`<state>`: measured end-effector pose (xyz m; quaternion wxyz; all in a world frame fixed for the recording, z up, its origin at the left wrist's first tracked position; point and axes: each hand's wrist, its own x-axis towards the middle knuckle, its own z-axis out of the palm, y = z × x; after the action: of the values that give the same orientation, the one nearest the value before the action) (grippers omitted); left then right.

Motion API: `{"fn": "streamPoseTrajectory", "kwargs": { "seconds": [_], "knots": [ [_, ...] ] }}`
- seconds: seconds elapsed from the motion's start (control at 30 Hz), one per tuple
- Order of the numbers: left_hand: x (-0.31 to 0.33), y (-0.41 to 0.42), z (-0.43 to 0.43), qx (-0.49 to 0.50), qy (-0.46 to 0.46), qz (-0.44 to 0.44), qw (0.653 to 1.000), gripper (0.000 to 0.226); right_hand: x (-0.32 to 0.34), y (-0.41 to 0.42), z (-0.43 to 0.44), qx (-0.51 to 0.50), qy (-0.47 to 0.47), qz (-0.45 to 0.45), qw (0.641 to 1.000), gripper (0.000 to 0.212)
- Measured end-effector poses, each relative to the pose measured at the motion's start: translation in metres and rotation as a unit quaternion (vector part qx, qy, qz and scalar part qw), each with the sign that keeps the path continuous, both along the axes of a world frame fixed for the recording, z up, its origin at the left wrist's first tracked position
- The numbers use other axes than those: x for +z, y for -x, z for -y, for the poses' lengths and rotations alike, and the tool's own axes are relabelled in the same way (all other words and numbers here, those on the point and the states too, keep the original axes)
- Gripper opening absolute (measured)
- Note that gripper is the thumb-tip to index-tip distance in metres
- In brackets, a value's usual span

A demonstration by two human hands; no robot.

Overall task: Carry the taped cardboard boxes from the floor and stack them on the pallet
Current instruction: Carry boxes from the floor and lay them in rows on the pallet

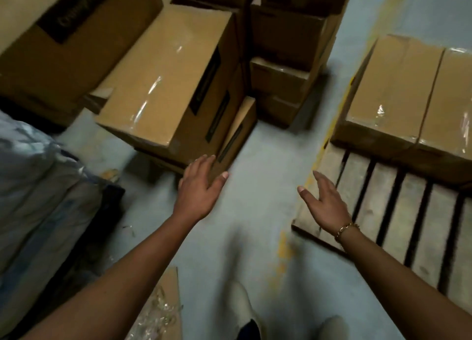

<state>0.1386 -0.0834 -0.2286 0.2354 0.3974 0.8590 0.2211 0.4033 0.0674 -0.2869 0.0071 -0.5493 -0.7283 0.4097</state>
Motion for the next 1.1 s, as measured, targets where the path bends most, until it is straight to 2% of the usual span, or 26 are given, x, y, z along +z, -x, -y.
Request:
{"fn": "streamPoseTrajectory", "kwargs": {
  "seconds": [0.2,0.37,0.53,0.73,0.83,0.93,1.1],
  "knots": [
    [0.013,0.092,0.01,0.063,-0.055,-0.044,0.996,0.042,0.014,0.111,0.011,0.017,0.063,-0.082,0.995,0.069],
    [0.012,0.15,-0.019,0.105,-0.062,-0.068,0.99,0.045,0.02,0.17,-0.014,0.018,0.102,-0.114,0.988,0.068],
    [0.011,0.213,-0.053,0.16,-0.045,-0.077,0.983,0.035,0.025,0.226,-0.042,0.007,0.149,-0.137,0.979,0.064],
    [0.001,0.296,-0.066,0.177,-0.001,-0.078,0.981,0.046,0.021,0.309,-0.065,0.01,0.178,-0.141,0.974,0.066],
    [-0.015,0.344,-0.061,0.197,0.058,-0.078,0.976,0.058,0.01,0.352,-0.066,-0.001,0.19,-0.148,0.97,0.068],
    [-0.028,0.379,-0.054,0.214,0.105,-0.071,0.968,0.067,0.0,0.388,-0.058,-0.044,0.2,-0.164,0.965,0.069],
    [-0.031,0.408,-0.049,0.194,0.084,-0.048,0.976,0.065,-0.011,0.436,-0.042,-0.147,0.221,-0.186,0.946,0.07]
  ]
}}
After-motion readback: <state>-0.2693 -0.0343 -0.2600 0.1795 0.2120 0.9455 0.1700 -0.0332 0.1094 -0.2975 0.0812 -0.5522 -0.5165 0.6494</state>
